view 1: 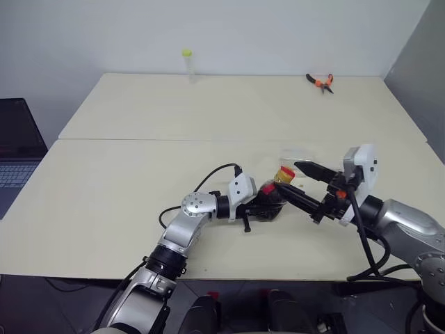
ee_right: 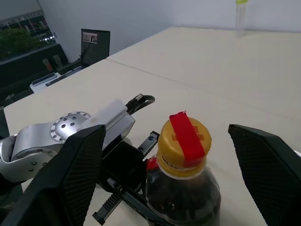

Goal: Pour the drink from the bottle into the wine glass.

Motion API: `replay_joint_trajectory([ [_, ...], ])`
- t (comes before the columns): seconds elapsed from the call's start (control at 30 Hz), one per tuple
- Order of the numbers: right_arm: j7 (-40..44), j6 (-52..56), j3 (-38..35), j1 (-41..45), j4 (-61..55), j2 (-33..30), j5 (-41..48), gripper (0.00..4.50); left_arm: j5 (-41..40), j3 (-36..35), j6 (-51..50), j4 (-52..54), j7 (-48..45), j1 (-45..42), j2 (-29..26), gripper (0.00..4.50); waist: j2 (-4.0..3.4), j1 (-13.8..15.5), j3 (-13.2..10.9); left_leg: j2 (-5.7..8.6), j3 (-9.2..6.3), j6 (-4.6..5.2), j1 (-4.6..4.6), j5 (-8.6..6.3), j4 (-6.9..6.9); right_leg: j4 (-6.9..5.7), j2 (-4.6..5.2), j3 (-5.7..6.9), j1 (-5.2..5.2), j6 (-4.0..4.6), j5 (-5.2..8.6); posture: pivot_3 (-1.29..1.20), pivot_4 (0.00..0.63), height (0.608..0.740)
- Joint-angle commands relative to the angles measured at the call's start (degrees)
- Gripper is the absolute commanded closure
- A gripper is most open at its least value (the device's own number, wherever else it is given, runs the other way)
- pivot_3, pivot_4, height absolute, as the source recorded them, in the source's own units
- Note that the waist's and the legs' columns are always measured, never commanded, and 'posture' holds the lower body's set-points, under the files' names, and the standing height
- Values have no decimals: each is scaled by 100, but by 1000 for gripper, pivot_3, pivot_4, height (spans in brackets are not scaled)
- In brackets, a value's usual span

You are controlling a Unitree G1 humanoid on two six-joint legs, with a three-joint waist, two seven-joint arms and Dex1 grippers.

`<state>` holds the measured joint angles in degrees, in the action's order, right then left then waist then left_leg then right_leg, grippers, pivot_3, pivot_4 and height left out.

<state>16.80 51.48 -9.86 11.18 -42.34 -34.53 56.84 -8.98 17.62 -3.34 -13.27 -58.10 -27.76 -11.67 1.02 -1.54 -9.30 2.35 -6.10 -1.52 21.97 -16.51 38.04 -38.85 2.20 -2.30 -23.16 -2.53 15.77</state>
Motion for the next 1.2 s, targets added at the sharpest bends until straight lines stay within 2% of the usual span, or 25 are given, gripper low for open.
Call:
replay_joint_trajectory([
  [0.03, -153, -155, 172, 143, 90, 133, -254, 45, -73, -45, 111, 160, -5, -84, 33, 3852, 0, -1, 0, 0, -1, 0, 0, 0, 0, 0, 0, 0, 0, 0, 0, 0, 150, 740],
  [0.3, -203, -176, 245, 277, 234, 410, -210, 45, -64, -43, 117, 187, 4, -65, 20, 3852, -1, -1, 0, -1, -2, 0, -1, 0, -2, -1, -1, 1, 0, 0, 0, 0, 150, 740],
  [0.4, -190, -176, 256, 281, 259, 474, -198, 639, -57, -41, 123, 193, 7, -59, 14, 3852, 0, -1, 0, 0, -1, 0, -1, 0, -1, 0, -1, 0, 0, 0, 0, 0, 150, 740],
  [0.63, -111, -225, 272, 192, 281, 531, -175, 3141, -50, -35, 134, 202, 7, -51, 6, 3852, -1, -1, 0, 0, -1, 0, -1, 0, -1, 0, -1, 0, -1, 0, 0, 0, 150, 740],
  [0.67, -113, -242, 243, 159, 284, 566, -129, 3271, -51, -35, 138, 203, 6, -49, 5, 3852, -1, -1, 0, 0, -1, 0, -1, 0, -1, 0, -1, 0, -1, 0, 0, 0, 150, 740],
  [0.97, -355, -364, -328, -36, 235, 837, 589, 3269, -95, -54, 153, 237, -9, -16, 15, 3852, -1, 0, 0, -1, -1, 0, -1, 0, -1, -1, -1, 0, -1, 0, 0, 0, 150, 740],
  [1.2, -294, -660, -1234, -721, 396, 326, 313, 3271, -191, -96, 177, 293, -39, 13, 75, 3853, 0, 11, 0, 3, 1, 1, 1, 0, 0, 1, 1, 0, 1, 0, 0, 0, 150, 740],
])
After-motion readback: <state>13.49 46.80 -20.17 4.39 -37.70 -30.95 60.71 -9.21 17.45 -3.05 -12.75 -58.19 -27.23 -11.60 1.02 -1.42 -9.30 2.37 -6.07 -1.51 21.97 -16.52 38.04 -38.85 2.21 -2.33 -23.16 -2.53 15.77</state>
